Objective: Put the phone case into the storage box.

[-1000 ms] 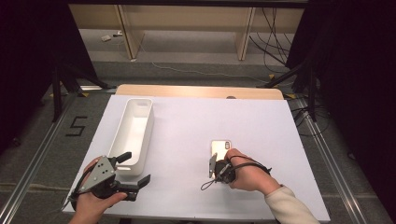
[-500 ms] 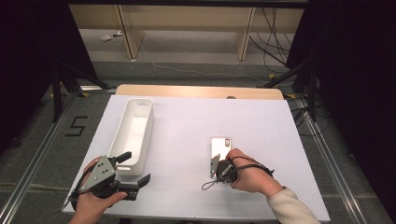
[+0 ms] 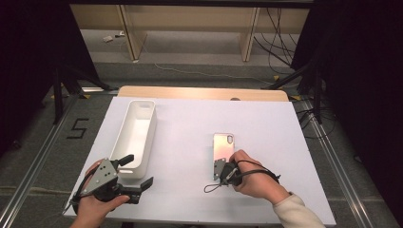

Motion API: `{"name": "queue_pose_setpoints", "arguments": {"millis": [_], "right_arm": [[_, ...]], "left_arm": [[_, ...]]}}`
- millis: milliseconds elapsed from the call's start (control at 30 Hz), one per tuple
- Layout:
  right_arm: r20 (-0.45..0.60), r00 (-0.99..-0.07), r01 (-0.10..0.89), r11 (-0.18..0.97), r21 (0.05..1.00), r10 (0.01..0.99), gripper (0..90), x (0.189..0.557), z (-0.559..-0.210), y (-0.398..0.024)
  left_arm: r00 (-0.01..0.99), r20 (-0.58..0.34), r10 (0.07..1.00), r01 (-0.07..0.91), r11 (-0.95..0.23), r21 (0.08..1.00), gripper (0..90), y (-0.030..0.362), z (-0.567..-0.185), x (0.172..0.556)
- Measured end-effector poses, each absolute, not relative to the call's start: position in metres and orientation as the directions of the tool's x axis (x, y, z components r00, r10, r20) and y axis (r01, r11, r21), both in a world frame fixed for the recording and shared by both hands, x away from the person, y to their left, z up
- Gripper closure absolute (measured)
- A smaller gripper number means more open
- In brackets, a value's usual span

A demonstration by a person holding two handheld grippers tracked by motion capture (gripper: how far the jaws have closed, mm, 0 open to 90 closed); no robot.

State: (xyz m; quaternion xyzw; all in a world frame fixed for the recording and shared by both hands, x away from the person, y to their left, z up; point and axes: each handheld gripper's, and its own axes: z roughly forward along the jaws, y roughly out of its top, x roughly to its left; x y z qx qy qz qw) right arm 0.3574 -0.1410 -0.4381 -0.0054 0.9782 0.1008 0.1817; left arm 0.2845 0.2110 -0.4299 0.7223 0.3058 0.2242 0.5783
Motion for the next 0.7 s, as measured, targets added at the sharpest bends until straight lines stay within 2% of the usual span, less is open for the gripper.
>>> {"name": "queue_pose_setpoints", "arguments": {"millis": [67,567,700], "right_arm": [[-0.358,-0.932,-0.024,0.978,0.208,0.053,89.1,0.3549,-0.4372,-0.1405],[-0.389,-0.918,-0.014,0.976,0.22,0.074,89.1,0.3505,-0.4339,-0.1405],[-0.407,-0.912,-0.047,0.972,0.23,0.052,89.1,0.3501,-0.4329,-0.1396]], "left_arm": [[0.714,-0.029,0.699,0.179,-0.143,0.973,2.3,0.2107,-0.4302,0.2848],[0.712,-0.02,0.702,0.182,-0.156,0.971,2.3,0.2106,-0.4301,0.2844],[0.711,-0.02,0.703,0.183,-0.158,0.97,2.3,0.2107,-0.4304,0.2844]]}}
